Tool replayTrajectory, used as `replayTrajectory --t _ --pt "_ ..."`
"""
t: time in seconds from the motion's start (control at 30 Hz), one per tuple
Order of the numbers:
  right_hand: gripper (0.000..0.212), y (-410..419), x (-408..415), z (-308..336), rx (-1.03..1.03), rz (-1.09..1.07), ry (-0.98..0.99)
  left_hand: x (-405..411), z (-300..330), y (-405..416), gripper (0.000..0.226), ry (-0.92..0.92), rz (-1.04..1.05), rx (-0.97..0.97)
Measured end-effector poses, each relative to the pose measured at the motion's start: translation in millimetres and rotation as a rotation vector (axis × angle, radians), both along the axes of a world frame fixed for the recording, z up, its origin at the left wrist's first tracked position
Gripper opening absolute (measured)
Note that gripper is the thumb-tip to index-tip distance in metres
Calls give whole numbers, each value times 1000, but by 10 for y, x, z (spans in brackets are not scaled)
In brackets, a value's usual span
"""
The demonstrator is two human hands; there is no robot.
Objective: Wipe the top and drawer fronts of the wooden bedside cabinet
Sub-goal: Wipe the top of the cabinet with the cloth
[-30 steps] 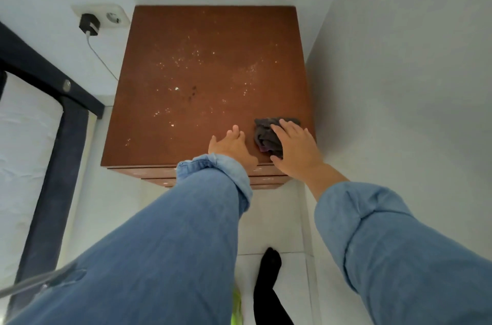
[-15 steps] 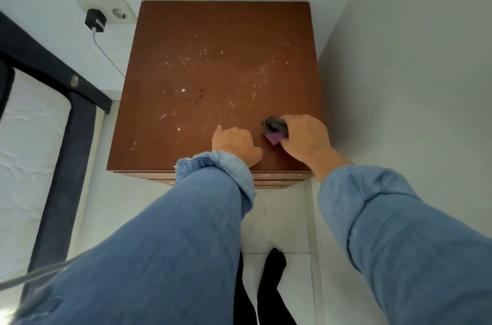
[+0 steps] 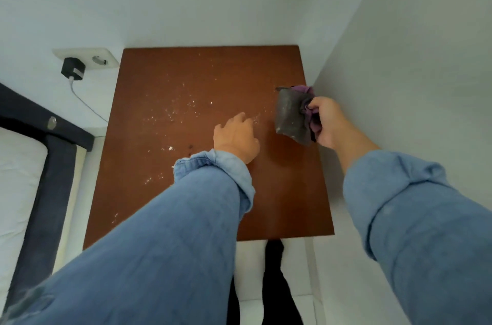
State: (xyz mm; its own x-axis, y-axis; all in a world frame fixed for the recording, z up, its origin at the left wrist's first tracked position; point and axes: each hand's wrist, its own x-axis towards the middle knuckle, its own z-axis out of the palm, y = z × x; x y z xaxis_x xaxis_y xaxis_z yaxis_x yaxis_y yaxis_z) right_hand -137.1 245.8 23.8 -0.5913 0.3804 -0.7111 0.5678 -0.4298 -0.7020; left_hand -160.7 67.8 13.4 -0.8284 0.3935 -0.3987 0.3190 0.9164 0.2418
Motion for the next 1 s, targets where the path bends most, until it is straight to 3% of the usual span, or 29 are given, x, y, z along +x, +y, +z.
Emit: replayTrajectory --t 0.13,0.23,0.3,0.4,0.47,0.53,0.77,0.87,1.0 --pt "24 192 -459 84 -279 -28 189 -417 -80 248 64 -44 -5 -48" --pt "26 290 -814 155 -226 87 229 -696 -140 402 71 -73 -49 -85" --pt "35 383 -1108 63 100 159 231 -843 -185 500 71 -82 -73 -113" --pt "47 573 -1501 -122 894 364 209 -889 -288 629 77 -77 -120 -212" --pt "38 658 -1729 -207 1145 494 246 -867 -347 670 83 -76 -127 -246" --pt "36 689 -1916 -293 1249 582 274 -853 -373 663 84 -66 -121 -240" --pt "27 693 -2154 -603 1397 816 222 -897 -407 663 79 -89 -106 -218" --pt "30 712 -2098 -506 1359 938 146 -904 -399 664 78 -102 -90 -205" --pt "34 610 -1557 -420 1210 944 157 -900 -401 663 76 -104 -83 -190"
